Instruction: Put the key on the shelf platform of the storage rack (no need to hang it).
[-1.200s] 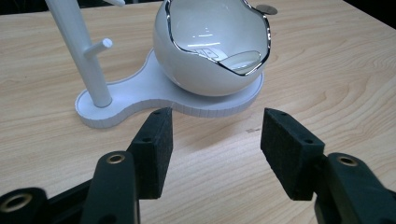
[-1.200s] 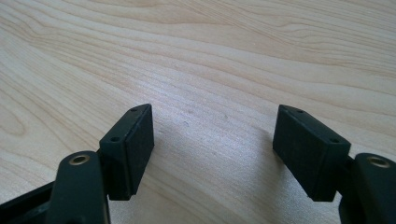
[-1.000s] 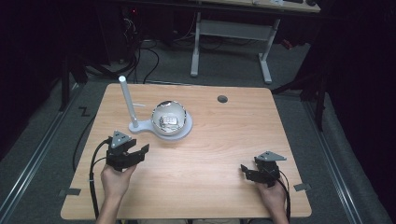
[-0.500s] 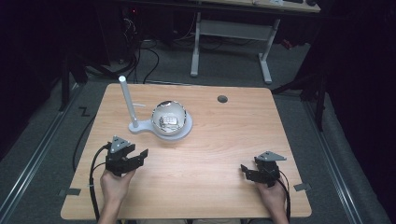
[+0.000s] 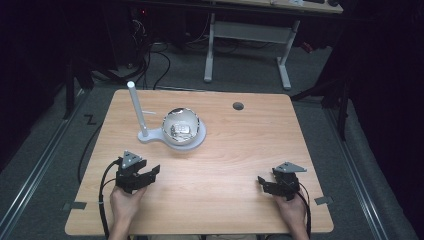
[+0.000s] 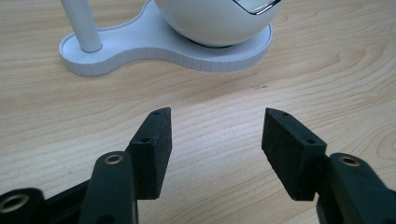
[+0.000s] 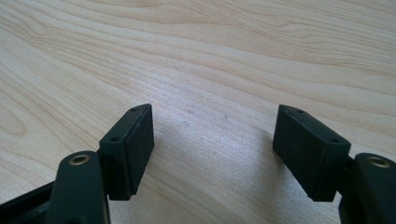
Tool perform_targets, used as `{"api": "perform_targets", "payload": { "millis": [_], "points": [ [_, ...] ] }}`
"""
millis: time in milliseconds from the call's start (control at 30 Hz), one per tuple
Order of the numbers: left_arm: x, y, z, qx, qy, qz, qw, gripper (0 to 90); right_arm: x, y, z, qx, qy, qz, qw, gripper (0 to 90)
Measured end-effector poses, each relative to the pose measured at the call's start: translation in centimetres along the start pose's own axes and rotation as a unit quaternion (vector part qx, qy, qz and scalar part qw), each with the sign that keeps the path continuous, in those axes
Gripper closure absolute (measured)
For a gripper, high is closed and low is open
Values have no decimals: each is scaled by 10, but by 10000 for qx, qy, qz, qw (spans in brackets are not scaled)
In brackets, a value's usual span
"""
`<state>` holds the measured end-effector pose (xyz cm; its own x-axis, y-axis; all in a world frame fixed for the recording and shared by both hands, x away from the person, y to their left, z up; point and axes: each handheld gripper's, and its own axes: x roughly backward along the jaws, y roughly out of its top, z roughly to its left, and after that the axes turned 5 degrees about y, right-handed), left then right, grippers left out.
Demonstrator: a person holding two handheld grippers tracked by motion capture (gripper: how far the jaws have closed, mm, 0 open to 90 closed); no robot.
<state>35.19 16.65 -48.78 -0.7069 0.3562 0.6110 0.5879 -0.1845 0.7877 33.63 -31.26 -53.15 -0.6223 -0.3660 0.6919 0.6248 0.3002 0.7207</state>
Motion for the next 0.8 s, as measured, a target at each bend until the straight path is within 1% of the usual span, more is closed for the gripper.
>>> {"api": "perform_targets", "payload": {
  "millis": [133, 367, 433, 533, 667, 800],
  "points": [
    [-3, -5, -1, 48, -18, 42, 10000, 433, 0, 0, 0, 1, 0, 1, 10000, 296],
    [-11, -14, -4, 20, -31, 124, 9999, 423, 0, 0, 0, 3, 3, -1, 10000, 296],
    [-15, -17, -5, 10, -63, 208, 9998, 421, 0, 0, 0, 3, 2, -1, 10000, 296],
    [-19, -22, -9, -76, -61, 319, 9994, 417, 0, 0, 0, 1, 1, 0, 10000, 296],
    [-22, -27, -10, -42, -57, 315, 9995, 413, 0, 0, 0, 1, 1, -1, 10000, 296],
    [-26, -32, -13, -77, 7, 309, 9995, 407, 0, 0, 0, 1, 0, 1, 10000, 296]
  ]
}}
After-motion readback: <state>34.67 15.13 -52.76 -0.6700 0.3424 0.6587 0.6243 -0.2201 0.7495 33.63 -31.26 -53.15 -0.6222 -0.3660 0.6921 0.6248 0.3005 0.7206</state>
